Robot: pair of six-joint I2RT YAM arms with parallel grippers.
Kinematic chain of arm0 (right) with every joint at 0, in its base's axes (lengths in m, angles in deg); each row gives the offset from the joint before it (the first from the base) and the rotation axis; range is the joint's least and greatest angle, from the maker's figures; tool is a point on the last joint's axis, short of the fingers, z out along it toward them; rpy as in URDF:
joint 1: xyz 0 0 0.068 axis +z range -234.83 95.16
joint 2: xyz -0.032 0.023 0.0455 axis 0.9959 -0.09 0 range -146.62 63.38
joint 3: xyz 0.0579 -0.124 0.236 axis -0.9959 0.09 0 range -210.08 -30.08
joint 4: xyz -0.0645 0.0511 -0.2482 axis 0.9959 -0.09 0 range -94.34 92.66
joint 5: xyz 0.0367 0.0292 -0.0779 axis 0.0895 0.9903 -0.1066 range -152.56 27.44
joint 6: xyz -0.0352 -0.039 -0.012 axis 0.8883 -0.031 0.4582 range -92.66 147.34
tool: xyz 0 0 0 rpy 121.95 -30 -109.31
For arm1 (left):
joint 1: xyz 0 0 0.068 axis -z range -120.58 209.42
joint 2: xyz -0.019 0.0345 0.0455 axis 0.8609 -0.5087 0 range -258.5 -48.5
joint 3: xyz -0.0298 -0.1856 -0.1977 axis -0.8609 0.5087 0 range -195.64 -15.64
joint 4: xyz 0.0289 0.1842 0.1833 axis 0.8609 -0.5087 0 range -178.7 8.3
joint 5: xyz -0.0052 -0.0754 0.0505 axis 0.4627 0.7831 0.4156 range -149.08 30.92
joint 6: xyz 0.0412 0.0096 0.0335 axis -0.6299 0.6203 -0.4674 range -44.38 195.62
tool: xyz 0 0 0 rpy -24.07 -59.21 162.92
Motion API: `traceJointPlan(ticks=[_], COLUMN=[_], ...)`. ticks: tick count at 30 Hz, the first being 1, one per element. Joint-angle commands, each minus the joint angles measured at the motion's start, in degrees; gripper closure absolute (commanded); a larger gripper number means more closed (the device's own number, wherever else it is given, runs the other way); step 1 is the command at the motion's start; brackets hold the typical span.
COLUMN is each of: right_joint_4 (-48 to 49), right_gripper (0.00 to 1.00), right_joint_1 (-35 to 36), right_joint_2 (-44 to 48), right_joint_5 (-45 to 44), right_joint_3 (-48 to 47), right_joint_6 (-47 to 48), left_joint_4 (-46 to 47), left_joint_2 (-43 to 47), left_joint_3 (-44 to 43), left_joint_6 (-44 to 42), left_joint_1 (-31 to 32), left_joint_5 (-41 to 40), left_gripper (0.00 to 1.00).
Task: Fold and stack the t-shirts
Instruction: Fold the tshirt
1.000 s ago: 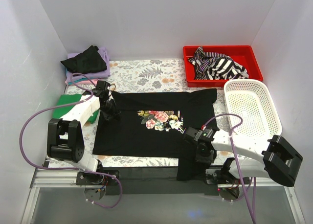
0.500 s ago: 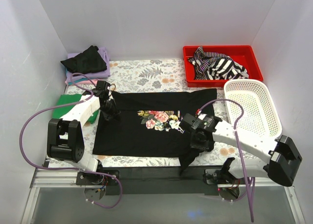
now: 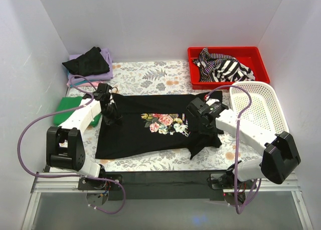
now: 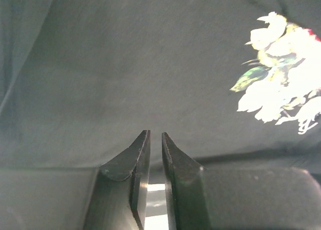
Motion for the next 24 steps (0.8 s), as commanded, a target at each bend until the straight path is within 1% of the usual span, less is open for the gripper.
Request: traceJointPlan(ticks=[1, 3, 6, 10, 11, 14, 15, 17, 20, 22, 23, 24], right_joint_4=[1.98, 3.91, 8.21, 14.10, 15.25, 17.98, 19.72, 21.05, 21.32, 21.15, 21.15, 21.06], right_gripper=[0.73, 0.73, 0.71, 0.69, 0.69, 0.69, 0.69, 0.71, 0.70, 0.65, 0.52, 0.44], right_joint_1=[-1.32, -1.59, -2.72, -7.55, -8.52, -11.78, -13.18, -14.50, -15.47, -15.47, -15.47, -15.47], right_joint_2=[-0.95, -0.95, -0.95, -1.39, -1.74, -3.49, -4.45, -6.21, -6.75, -5.35, -3.60, -2.54], right_joint_5=[-2.69, -2.33, -2.16, -1.63, -1.19, 0.48, 0.74, 2.93, 6.27, 7.85, 9.08, 9.62], right_joint_3=[-2.38, -2.47, -2.12, -3.25, -4.48, -5.80, -5.72, -6.24, -6.86, -5.82, -4.85, -4.06], right_joint_6=[4.62, 6.11, 8.04, 13.49, 15.94, 18.94, 19.47, 21.57, 22.81, 22.99, 22.91, 23.34], left_joint_4=[-6.06, -9.76, -9.77, -11.09, -11.61, -14.07, -14.34, -14.87, -14.69, -14.43, -13.38, -12.85], left_joint_2=[1.59, 1.75, 4.21, 4.13, 4.48, 5.62, 5.97, 7.20, 8.61, 9.49, 9.41, 8.71], left_joint_3=[-0.87, -1.57, 0.00, 0.97, 1.23, 0.89, 0.71, 0.80, 1.06, 0.80, 0.54, 0.36], left_joint_6=[1.40, 2.98, 6.15, 8.26, 8.44, 8.79, 8.70, 8.79, 8.00, 7.48, 6.78, 6.59], left_joint_1=[0.40, 0.41, 0.41, 0.49, 0.58, 0.67, 0.67, 0.67, 1.02, 1.46, 1.46, 1.55], left_joint_5=[-2.61, -5.50, -7.63, -6.83, -7.27, -11.12, -11.32, -10.01, -3.87, -2.36, -2.27, -2.27], left_gripper=[0.85, 0.85, 0.84, 0.85, 0.86, 0.86, 0.86, 0.86, 0.87, 0.87, 0.87, 0.87])
